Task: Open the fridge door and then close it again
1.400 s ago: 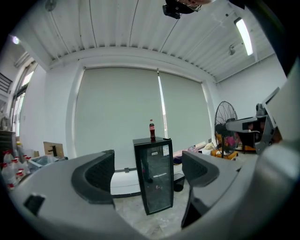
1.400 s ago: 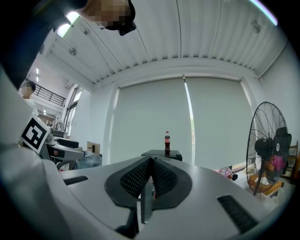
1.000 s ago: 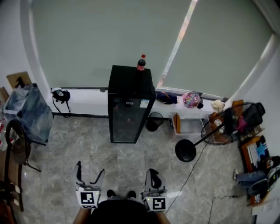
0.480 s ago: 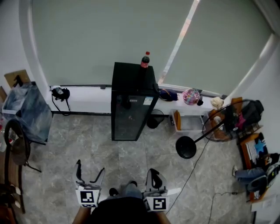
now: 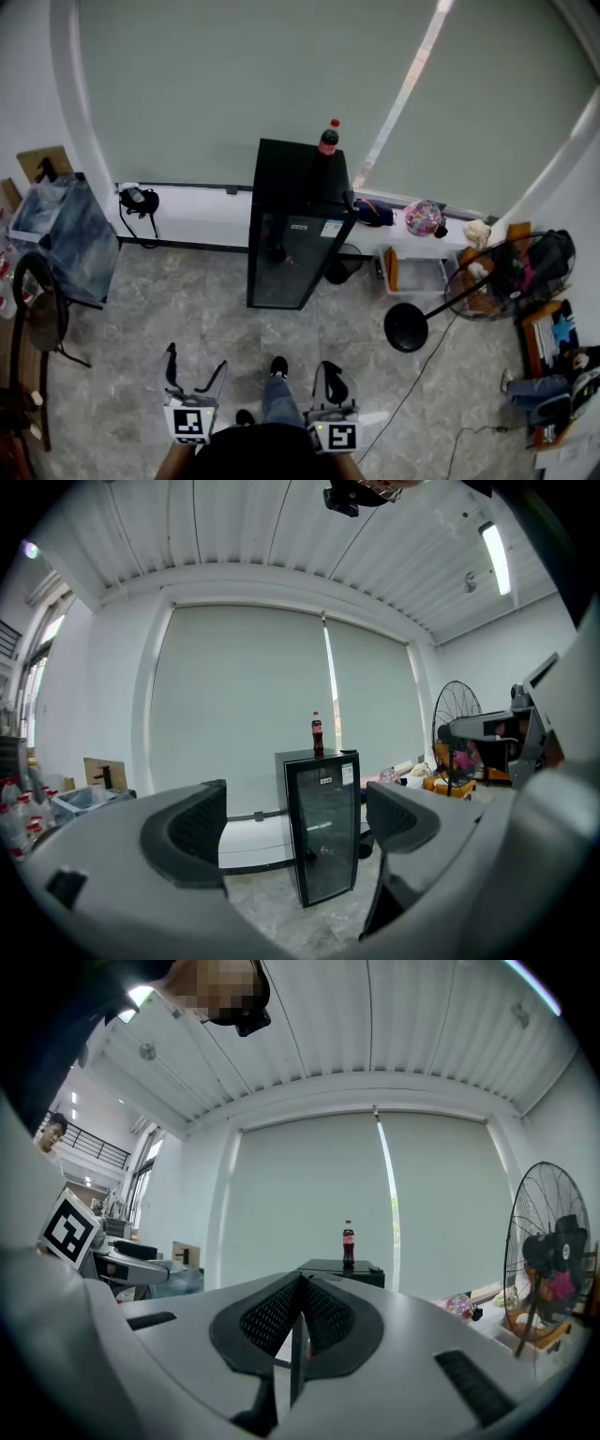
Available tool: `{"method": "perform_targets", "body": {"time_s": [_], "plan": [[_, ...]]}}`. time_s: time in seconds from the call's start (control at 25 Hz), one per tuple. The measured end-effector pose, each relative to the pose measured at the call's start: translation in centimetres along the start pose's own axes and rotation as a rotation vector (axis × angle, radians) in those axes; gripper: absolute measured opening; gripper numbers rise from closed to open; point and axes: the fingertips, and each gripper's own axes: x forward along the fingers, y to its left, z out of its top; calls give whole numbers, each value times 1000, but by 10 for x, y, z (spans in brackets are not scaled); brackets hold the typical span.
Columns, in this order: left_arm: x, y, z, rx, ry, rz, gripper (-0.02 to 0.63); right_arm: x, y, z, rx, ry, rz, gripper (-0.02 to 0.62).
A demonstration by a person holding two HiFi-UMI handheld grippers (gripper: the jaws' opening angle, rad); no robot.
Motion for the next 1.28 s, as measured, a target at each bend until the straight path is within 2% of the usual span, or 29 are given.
{"method": "perform_targets", "body": {"time_s": [0.44, 0.88, 1.28], "plan": [[93, 0, 7, 2, 32, 26, 451, 89, -49, -7, 33, 7, 26, 3], [206, -16, 13, 15, 80, 51, 451, 190, -118, -3, 24, 4, 107, 3], [274, 2, -22, -26, 160, 68, 451, 233, -144, 3, 36, -5, 149, 3]]}}
